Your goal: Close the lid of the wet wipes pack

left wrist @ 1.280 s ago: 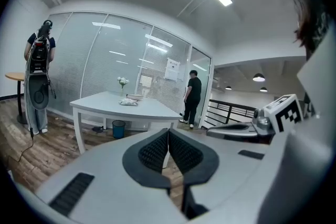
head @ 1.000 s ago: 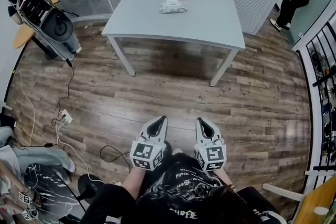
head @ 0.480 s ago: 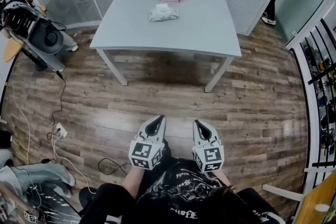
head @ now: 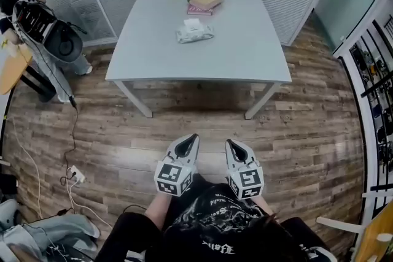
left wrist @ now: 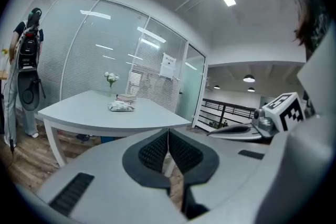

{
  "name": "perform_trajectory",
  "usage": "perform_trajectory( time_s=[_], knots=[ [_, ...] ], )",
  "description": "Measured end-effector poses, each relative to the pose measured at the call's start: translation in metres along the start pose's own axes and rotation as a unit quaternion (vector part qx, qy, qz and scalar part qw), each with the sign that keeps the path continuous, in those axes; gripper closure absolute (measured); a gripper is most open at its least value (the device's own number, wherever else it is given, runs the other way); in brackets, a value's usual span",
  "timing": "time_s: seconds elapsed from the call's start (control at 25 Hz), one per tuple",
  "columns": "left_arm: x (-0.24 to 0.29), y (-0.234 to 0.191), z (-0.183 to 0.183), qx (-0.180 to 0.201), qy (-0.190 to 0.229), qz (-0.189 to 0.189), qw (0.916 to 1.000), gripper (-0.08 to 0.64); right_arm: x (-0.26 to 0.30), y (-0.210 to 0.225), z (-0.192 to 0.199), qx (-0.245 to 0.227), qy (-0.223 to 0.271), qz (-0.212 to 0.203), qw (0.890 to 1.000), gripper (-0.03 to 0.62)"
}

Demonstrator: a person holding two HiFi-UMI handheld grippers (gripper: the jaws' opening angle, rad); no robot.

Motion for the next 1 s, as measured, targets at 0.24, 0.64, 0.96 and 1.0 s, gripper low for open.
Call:
perform_trajectory(
  time_s=[0.24,0.64,0.96,1.0],
  knots=[
    [0.019,-0.050,-0.011,0.001,0.002,0.014,0.9999,0.552,0.053,-0.010,-0.009,0.000,-0.001,0.009,1.000,0.594],
    [0.036,-0.096,-0.011,-0.017,-0.014,-0.004,0.9997,0.552,0.096,-0.017,-0.014,0.009,-0.011,0.005,1.000,0.594],
    [0.059,-0.123,-0.012,-0.011,-0.018,-0.036,0.9991,0.552,0.143,0.000,-0.019,0.029,0.002,-0.033,0.999,0.594],
    [0.063,-0.129,-0.013,-0.012,-0.017,-0.042,0.9989,0.552,0.152,0.002,-0.020,0.029,0.003,-0.040,0.999,0.594]
  ],
)
Point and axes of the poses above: the fingertips, and each gripper's own axes: x forward along the fingers, y to its right, z out of its underside, the point moved 1 cm from there along -x, backward along the fingers, and after that the axes turned 8 degrees about y, right-handed, at the moved point
